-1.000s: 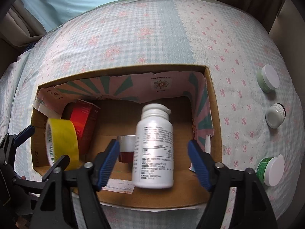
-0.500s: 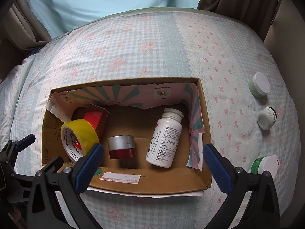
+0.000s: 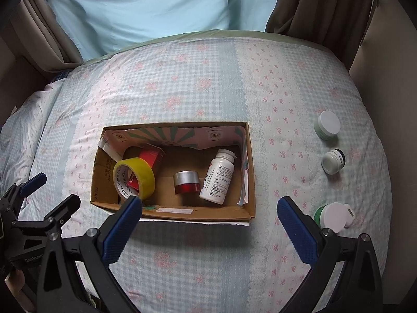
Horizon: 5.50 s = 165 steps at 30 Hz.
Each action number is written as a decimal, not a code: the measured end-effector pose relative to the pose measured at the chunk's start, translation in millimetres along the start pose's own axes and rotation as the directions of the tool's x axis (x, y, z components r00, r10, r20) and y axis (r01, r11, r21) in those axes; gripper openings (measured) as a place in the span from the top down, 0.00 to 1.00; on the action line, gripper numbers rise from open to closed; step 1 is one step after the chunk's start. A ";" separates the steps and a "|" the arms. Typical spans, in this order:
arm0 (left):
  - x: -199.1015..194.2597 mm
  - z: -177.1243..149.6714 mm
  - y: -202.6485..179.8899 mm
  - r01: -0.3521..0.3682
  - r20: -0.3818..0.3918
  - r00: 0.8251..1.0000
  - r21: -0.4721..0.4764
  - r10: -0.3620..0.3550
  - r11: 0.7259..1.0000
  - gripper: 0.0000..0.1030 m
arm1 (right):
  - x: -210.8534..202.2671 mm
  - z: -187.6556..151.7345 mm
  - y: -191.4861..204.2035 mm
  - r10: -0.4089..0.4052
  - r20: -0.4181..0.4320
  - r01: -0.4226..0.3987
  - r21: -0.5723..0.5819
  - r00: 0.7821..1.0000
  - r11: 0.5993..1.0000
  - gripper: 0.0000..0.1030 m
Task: Organize rigid objects
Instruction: 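Move both tools toward the jars beside the earbud case, then grasp the black-lidded L'Oreal jar with the left tool while the right tool grasps the white-lidded jar, then carry the L'Oreal jar and white-lidded jar into the cardboard box and release both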
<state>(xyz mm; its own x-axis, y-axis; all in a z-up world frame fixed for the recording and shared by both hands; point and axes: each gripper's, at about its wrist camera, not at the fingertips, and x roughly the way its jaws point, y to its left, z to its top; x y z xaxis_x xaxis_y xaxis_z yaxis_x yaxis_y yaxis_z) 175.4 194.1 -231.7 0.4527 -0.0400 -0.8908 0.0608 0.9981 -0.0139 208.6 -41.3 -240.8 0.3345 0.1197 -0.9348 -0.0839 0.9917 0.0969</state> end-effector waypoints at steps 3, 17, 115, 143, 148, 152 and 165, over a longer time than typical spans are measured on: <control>-27.8 0.4 -17.2 -0.004 0.018 1.000 -0.014 0.004 1.000 0.00 | -29.0 -10.1 -18.4 0.031 0.013 -0.031 0.008 0.999 1.000 0.00; -70.9 34.1 -183.0 -0.062 0.054 0.997 0.117 0.056 0.991 0.00 | -122.3 -73.7 -157.1 -0.053 0.068 0.050 0.037 0.996 0.998 0.00; -56.4 144.6 -255.7 0.272 -0.097 0.962 0.215 -0.256 0.938 0.47 | -118.4 -57.4 -240.5 -0.163 0.182 0.129 0.188 0.970 0.974 0.34; 64.5 66.7 -61.8 0.134 -0.227 0.965 -0.013 -0.134 0.991 0.47 | 6.1 76.0 -29.7 0.187 -0.042 -0.189 -0.064 0.981 0.980 0.34; 110.7 75.9 -66.2 0.134 -0.291 0.949 0.017 -0.123 0.991 0.47 | 61.2 91.3 -30.1 0.191 -0.152 -0.199 -0.039 0.970 0.979 0.34; 150.3 78.1 -66.1 0.135 -0.354 0.928 0.023 -0.118 0.991 0.47 | 104.0 98.5 -30.1 0.196 -0.225 -0.204 -0.013 0.954 0.979 0.34; 225.8 71.2 -71.7 0.144 -0.480 0.874 0.104 -0.077 0.984 0.47 | 187.4 95.5 -22.2 0.219 -0.394 -0.234 0.010 0.892 0.972 0.34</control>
<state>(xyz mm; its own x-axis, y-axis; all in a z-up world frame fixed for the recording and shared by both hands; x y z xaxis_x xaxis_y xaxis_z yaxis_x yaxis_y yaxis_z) 336.6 110.1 -399.5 -0.0361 -0.0888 -0.9954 0.2180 0.9714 -0.0946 362.8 -36.6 -385.6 -0.0901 0.3061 -0.9477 -0.1505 0.9365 0.3168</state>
